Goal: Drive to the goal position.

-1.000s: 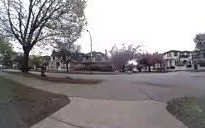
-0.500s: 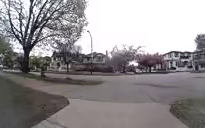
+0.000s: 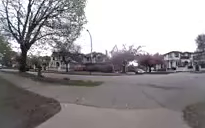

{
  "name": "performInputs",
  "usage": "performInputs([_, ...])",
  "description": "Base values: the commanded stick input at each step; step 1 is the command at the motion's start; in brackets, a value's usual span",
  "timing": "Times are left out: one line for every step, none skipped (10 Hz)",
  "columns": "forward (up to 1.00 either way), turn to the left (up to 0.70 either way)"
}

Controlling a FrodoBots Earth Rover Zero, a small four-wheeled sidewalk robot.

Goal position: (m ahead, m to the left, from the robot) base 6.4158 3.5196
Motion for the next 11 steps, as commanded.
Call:
performInputs([0.85, 0.00])
performInputs([0.85, 0.00])
performInputs([0.85, 0.00])
performInputs([0.85, 0.00])
performInputs([0.85, 0.00])
performInputs([0.85, 0.00])
performInputs([0.85, 0.00])
performInputs([0.85, 0.00])
performInputs([0.85, 0.00])
performInputs([0.85, 0.00])
performInputs([0.85, 0.01])
